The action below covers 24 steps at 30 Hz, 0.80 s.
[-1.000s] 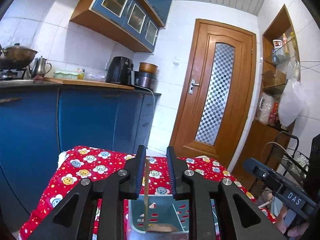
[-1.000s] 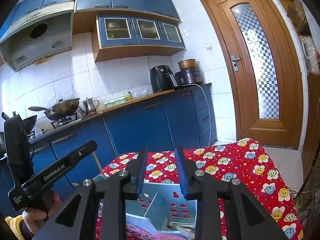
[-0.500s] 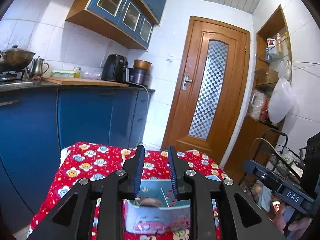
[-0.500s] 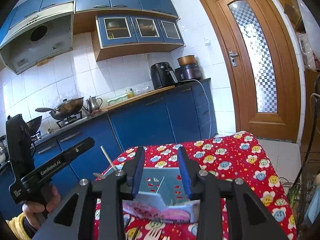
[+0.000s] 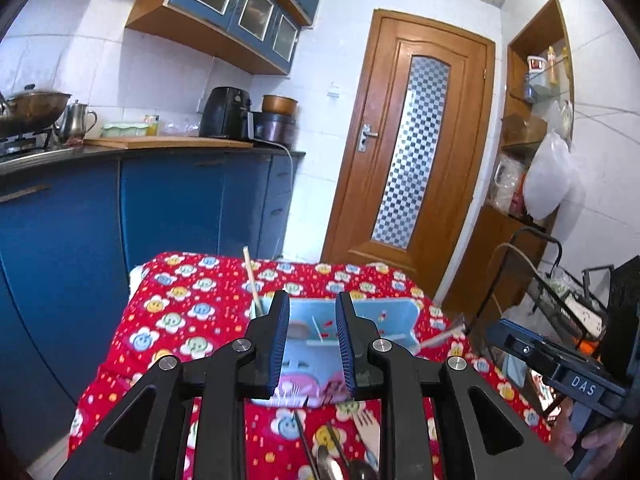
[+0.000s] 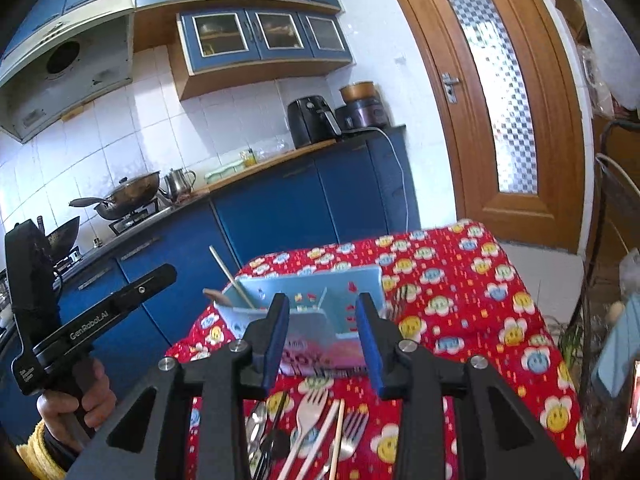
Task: Organize utensils
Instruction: 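Move both tools back down toward the remaining utensils on the tablecloth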
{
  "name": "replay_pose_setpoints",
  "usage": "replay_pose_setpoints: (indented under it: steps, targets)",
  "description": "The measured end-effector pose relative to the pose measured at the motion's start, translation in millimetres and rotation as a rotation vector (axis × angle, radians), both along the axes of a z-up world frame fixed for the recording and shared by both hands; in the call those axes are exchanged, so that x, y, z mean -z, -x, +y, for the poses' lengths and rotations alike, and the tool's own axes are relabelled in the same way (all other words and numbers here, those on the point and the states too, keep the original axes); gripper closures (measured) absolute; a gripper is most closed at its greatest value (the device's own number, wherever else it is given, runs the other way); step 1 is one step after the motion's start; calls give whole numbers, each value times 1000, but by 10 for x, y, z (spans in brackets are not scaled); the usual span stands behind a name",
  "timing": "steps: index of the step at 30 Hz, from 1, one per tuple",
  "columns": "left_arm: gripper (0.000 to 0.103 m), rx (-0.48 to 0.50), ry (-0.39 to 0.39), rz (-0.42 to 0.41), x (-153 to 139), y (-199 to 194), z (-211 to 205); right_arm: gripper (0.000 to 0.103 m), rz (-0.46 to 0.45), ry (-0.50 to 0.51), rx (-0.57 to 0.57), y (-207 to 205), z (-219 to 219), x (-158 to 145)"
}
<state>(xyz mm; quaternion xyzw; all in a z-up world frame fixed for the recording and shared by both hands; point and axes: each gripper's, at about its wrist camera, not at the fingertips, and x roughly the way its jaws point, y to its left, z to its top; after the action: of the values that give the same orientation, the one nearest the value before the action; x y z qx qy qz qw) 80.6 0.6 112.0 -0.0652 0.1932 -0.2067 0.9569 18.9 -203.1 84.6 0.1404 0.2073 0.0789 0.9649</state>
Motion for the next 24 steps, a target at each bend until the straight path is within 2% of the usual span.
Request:
replay_pose_setpoints:
  steps: [14, 20, 24]
  targets:
    - [79, 4, -36, 136, 273, 285, 1, 64, 173, 4, -21, 195, -22, 402]
    - [79, 1, -80, 212, 450, 291, -59, 62, 220, -1, -15, 237, -88, 528]
    - [79, 16, -74, 270, 567, 320, -74, 60, 240, 8, -10, 255, -123, 580]
